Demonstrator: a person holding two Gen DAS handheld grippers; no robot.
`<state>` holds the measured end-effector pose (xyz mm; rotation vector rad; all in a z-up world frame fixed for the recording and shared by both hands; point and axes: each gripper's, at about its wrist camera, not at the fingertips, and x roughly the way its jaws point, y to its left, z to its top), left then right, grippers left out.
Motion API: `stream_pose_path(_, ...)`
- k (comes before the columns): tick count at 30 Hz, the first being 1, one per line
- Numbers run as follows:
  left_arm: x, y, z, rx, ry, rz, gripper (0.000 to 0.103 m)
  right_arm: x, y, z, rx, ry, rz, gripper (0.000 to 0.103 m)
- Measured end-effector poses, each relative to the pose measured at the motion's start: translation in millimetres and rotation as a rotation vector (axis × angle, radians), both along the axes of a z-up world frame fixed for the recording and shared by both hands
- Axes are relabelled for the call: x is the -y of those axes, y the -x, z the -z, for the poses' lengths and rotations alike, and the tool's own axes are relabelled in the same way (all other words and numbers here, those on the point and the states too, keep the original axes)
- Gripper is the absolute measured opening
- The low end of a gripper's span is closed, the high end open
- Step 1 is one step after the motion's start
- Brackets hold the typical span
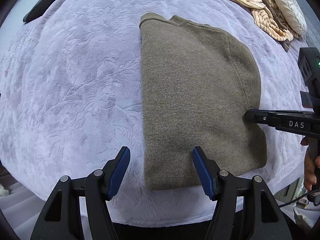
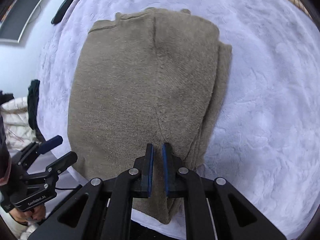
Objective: Fold small clothes
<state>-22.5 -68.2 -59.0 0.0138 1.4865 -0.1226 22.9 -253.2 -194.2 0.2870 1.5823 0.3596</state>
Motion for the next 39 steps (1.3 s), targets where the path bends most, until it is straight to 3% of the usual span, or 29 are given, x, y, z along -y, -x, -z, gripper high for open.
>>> stream_pose_path(3,1.4,0.5,-3.4,0.006,-0.006,0.001,0.066,14.1,3.6,-0.7,-0.015,-0.034,0.053,0.010)
stream_pose_path(5,3.0,0.2,-5.3,0.003,-0.013,0.002,0.077,17.8,5.6,-2.7,-0.016,-0.027,0.055,0.010)
stream_pose_path(6,4.4,0.5,-6.8,0.006,-0.020,0.002,0.088,19.6,7.8,-4.7,-0.018,-0.026,0.056,0.012)
stream_pose_path(7,5.7,0.5,-9.7,0.016,-0.024,0.005,0.089,20.5,9.2,-6.2,-0.017,-0.015,0.057,0.015)
stream_pose_path(9,10.1,0.4,-13.9,0.022,-0.031,0.011,0.089,23.7,13.2,-11.7,-0.013,0.004,0.058,0.048)
stream_pose_path(11,12.8,-0.1,-16.4,0.022,-0.035,0.008,0.089,31.4,18.3,-15.8,-0.006,0.000,0.070,0.062)
stream_pose_path(14,18.9,0.5,-19.2,0.020,-0.048,0.002,0.089,41.2,26.4,-19.1,-0.017,0.006,0.091,0.064)
stream_pose_path(19,31.0,2.9,-25.9,0.047,-0.082,0.012,0.089,56.0,40.8,-25.4,-0.024,0.016,0.123,0.080)
stream_pose_path(28,31.3,0.5,-38.6,0.084,-0.087,0.055,0.089,35.1,47.3,-45.1,0.048,0.131,0.132,0.087)
stream_pose_path(30,28.1,-0.8,-37.8,0.077,-0.088,0.064,0.089,27.5,47.3,-48.3,0.060,0.156,0.135,0.103)
stream_pose_path(39,3.5,-10.7,-40.1,0.050,-0.111,0.013,0.089,-1.6,46.0,-67.7,0.083,0.216,0.161,0.103)
